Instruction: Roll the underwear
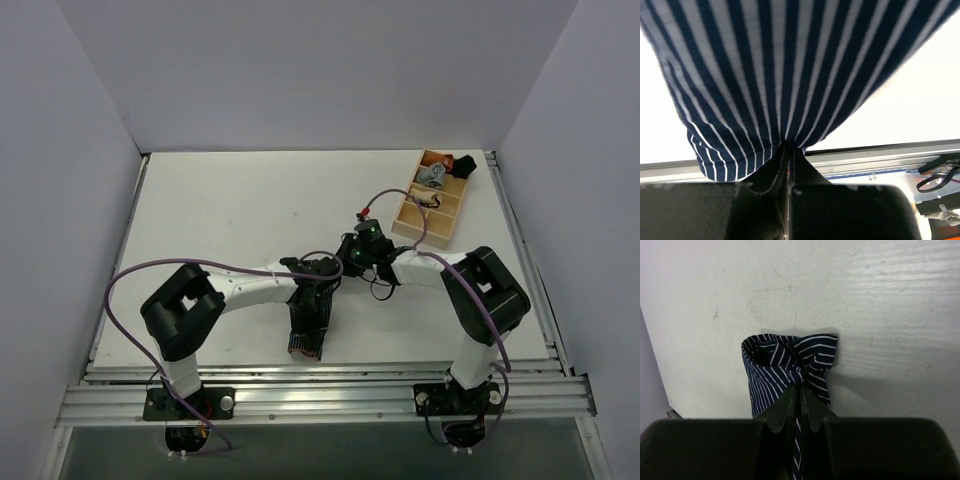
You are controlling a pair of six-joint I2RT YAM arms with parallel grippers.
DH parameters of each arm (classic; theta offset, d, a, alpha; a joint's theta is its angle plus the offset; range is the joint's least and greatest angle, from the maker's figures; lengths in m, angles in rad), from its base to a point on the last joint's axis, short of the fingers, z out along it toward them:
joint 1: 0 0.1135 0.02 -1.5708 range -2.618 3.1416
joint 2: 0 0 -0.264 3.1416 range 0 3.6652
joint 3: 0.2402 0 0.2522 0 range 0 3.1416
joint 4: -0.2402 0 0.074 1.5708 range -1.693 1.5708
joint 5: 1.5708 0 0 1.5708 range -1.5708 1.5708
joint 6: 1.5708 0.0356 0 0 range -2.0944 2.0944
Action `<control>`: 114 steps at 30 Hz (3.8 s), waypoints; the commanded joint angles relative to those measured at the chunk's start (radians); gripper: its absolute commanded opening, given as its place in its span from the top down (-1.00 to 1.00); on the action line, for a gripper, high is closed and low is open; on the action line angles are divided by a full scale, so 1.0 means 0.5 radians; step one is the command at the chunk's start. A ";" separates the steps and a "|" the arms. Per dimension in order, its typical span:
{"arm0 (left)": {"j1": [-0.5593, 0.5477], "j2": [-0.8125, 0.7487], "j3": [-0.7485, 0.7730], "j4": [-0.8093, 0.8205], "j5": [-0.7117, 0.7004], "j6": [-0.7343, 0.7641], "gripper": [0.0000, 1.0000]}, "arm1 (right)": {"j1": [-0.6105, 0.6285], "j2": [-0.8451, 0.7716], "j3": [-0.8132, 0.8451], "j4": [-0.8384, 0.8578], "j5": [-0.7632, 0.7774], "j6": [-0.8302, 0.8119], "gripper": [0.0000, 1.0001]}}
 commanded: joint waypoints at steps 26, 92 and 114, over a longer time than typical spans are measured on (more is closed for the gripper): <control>0.247 -0.600 0.132 -0.080 -0.003 0.260 -0.03 | -0.125 -0.365 -0.015 -0.425 0.032 -0.201 0.36; 0.567 -0.655 -0.061 0.159 0.129 0.420 -0.01 | -0.033 0.044 0.786 -0.848 -0.147 -0.431 0.30; 0.791 -0.723 -0.952 0.932 0.820 0.423 -0.12 | 0.734 -0.503 0.086 -1.082 0.483 0.241 0.24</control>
